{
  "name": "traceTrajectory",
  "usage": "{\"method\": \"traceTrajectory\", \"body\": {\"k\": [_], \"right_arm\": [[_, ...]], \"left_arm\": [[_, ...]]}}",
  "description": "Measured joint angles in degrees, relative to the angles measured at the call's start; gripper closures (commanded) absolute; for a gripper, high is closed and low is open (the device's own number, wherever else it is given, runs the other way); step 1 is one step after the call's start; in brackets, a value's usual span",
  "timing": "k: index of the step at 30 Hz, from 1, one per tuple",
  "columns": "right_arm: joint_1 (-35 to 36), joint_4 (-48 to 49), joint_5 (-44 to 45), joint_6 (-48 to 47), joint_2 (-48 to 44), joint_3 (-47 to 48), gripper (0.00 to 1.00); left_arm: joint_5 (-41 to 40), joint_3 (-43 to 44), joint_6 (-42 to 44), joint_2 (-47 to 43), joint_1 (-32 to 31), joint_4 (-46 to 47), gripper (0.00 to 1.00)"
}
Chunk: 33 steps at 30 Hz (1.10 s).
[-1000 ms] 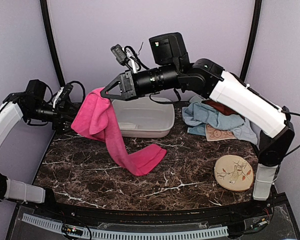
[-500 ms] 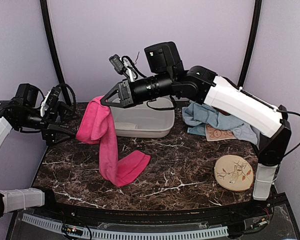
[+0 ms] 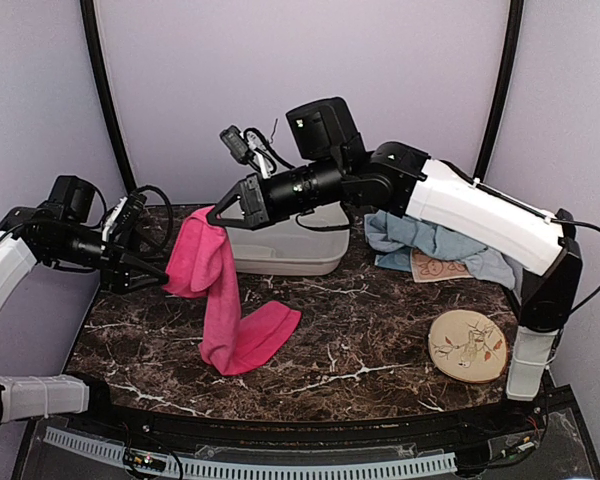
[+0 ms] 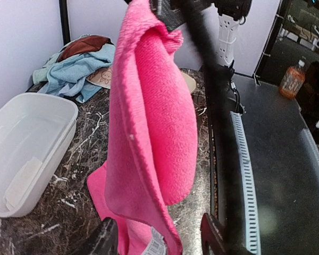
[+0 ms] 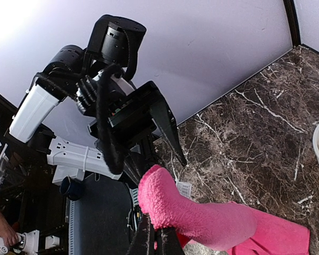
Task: Roll the towels
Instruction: Pass from the right arm to the left
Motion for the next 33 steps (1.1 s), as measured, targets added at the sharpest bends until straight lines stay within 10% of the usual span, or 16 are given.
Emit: {"method": "traceTrajectory", "body": {"k": [2, 8, 11, 14, 22, 28, 33], "right_arm": [[-0.2, 0.6, 0.1, 0.0, -0.8, -1.9, 1.00], [-1.1, 2.9, 0.1, 0.3, -3.4, -7.1, 1.00], [-1.7, 3.8, 0.1, 0.4, -4.4, -8.9, 1.00], [-2.4, 5.2, 0.1, 0.6, -6.2, -11.6, 1.00], [-4.1, 8.5, -0.3, 1.6, -10.3, -17.3, 1.00], [-4.5, 10.2, -0.5, 2.0, -11.0, -19.1, 1.00], [-5.3, 10.1, -0.2, 1.7, -13.1, -22.7, 1.00]], "left_arm": [[-0.7, 0.0, -0.7, 0.7, -0.7, 0.6, 0.67], [-1.6, 0.0, -3.5, 3.2, -2.3, 2.4, 0.51], [-1.7, -0.1, -4.4, 4.4, -4.0, 2.5, 0.19], [-1.4, -0.1, -5.1, 5.4, -5.0, 2.5, 0.11], [-2.2, -2.5, -9.2, 6.1, -8.2, 6.1, 0.29], [-3.5, -2.6, -14.7, 9.8, -11.2, 12.7, 1.00], [-7.5, 0.5, -15.6, 11.6, -11.3, 13.9, 1.00]]}}
